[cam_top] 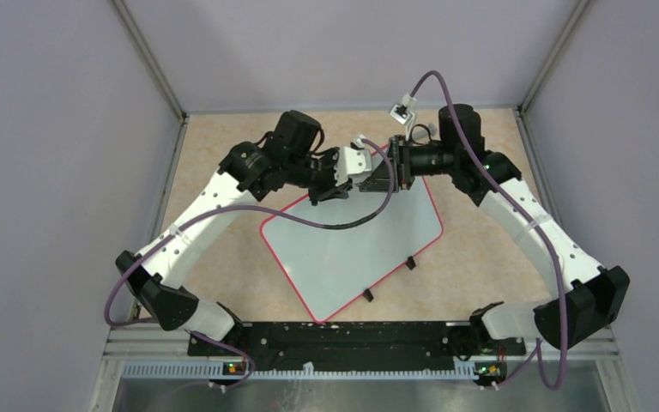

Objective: Write a sentence on the whiteboard
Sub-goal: Pass from the left arm to the right

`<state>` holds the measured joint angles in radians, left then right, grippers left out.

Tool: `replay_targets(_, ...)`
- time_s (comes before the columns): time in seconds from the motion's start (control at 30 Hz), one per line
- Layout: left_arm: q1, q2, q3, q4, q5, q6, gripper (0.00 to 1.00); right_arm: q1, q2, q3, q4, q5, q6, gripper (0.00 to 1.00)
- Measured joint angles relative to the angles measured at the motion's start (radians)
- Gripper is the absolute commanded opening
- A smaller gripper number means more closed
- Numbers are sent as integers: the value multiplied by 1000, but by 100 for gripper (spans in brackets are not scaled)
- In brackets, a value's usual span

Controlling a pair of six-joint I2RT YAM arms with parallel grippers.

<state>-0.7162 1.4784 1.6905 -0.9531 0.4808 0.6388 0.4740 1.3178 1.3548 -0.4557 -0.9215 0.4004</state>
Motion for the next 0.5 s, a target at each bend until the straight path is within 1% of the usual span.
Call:
replay_targets(0.07,-2,1,0,-3,-3,1,0,0,1,0,-4,5,0,32)
replay_targets(0.13,-5,2,0,-5,-7,3,0,0,2,0,-6,9,0,26)
replay_targets(0.27,-9,2,2,-7,-13,7,0,0,3,0,-6,19,-4,4)
replay_targets(0.3,-11,2,3,-9,-18,7,0,0,5,0,-7,24,-7,0)
replay_targets(0.37,-12,2,5,-14,-30,7,1,0,8,0,-10,32,-7,0)
replay_targets(0.5,-10,2,5,-16,-37,-3,34,0,13,1,-10,33,-16,0)
